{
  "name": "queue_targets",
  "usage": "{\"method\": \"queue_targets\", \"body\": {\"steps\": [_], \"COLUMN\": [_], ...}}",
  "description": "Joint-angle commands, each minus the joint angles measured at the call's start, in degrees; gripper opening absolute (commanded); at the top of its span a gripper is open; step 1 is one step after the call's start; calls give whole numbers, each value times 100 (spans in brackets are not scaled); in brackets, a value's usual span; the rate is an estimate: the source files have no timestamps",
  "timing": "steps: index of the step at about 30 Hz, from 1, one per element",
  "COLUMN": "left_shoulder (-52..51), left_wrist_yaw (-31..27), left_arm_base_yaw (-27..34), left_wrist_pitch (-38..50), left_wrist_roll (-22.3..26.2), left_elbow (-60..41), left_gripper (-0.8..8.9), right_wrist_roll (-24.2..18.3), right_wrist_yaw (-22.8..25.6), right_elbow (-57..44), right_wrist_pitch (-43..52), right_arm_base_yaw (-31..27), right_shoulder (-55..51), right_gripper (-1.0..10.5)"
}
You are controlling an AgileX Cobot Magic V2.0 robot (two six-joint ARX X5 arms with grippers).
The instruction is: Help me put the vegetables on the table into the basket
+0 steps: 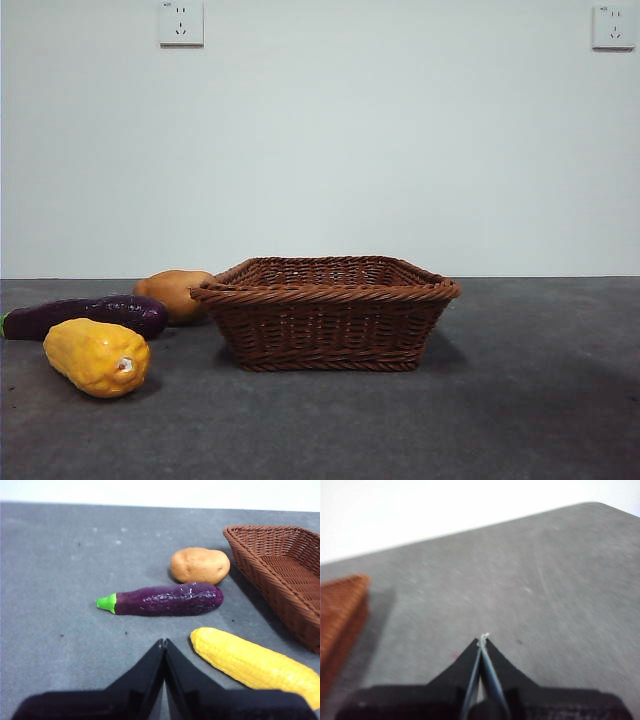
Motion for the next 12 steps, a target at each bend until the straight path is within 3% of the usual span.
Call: {"method": "queue_targets", "body": {"steps": [1,6,12], "left_shoulder": [22,232,730], "left_wrist_yaw": [2,59,358], "left_arm_base_yaw": [11,11,11], "left_wrist_pitch": [-136,-544,-1093], "left_wrist_roll": [-164,-732,-754], "left_elbow": [348,1043,1985], "left_gripper": [-7,-7,-6], "right_wrist_roll": [256,503,313], "right_wrist_yaw": [-85,-389,-994], "right_elbow": [382,1224,2417], "right_wrist_pitch": [-111,-636,-1366], "right_arm_base_yaw": [2,2,2], "right_shoulder": [81,533,1368], "right_gripper": [-10,-10,-10]}}
